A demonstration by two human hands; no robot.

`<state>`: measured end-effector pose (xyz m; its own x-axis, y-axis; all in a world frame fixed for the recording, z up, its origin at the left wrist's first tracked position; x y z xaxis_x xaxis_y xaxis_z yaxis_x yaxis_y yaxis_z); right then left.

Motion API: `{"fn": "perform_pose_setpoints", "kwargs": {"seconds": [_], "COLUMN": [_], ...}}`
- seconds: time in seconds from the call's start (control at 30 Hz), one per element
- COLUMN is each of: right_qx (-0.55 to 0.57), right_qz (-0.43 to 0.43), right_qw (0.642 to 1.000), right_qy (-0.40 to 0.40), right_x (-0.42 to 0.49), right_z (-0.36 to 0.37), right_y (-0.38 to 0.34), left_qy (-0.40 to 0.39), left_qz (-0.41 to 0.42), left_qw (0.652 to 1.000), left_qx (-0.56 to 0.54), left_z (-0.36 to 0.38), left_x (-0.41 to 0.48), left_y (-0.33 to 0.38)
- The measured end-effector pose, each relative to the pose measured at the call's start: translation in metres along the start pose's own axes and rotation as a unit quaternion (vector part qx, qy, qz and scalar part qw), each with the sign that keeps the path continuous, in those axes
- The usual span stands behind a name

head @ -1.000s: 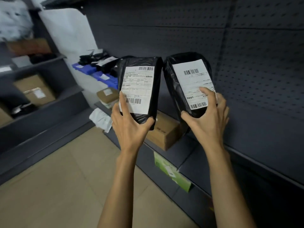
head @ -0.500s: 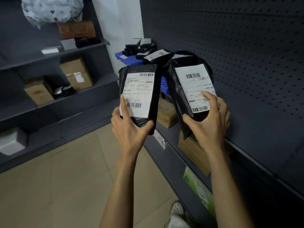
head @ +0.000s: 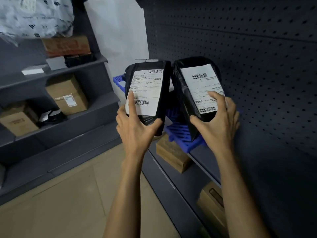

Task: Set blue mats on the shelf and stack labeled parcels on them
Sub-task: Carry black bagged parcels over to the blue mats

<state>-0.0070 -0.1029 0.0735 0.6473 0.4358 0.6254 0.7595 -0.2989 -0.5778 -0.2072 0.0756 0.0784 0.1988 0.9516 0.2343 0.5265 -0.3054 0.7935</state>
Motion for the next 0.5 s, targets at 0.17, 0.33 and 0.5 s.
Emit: {"fn": "perform_pose_setpoints", "kwargs": {"seconds": [0.17,0.33,0.5], "right_qx": [-0.037,-0.071,-0.132], "right_qz": [0.029,0.066,0.108], "right_qw": [0.999,0.995,0.985], "right_qy": [0.007,0.011,0.002], "right_x": [0.041,0.071,0.084], "right_z": [0.024,0.038,0.045], "right_y": [0.022,0.038,0.045], "left_qy": [-0.054,-0.115,-0.162], "left_qz": [0.01,0.013,0.085], "left_qw": [0.998,0.993,0.983], "left_qx": [0.008,-0.026,-0.001], "left_z": [0.049,0.086,0.117], "left_x": [0.057,0.109,0.147], "left_y": [0.021,0.035,0.057]}}
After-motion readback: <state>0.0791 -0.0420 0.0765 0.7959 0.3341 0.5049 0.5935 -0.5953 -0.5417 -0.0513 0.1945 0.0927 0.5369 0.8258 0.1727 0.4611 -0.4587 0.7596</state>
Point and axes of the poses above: each hand's wrist, its own x-axis towards the middle knuckle, its own z-axis out of the palm, y = z × x, the point moved 10 cm from there along x, towards the middle knuckle, and after that the axes turned 15 degrees about -z, right-handed, at the moved point
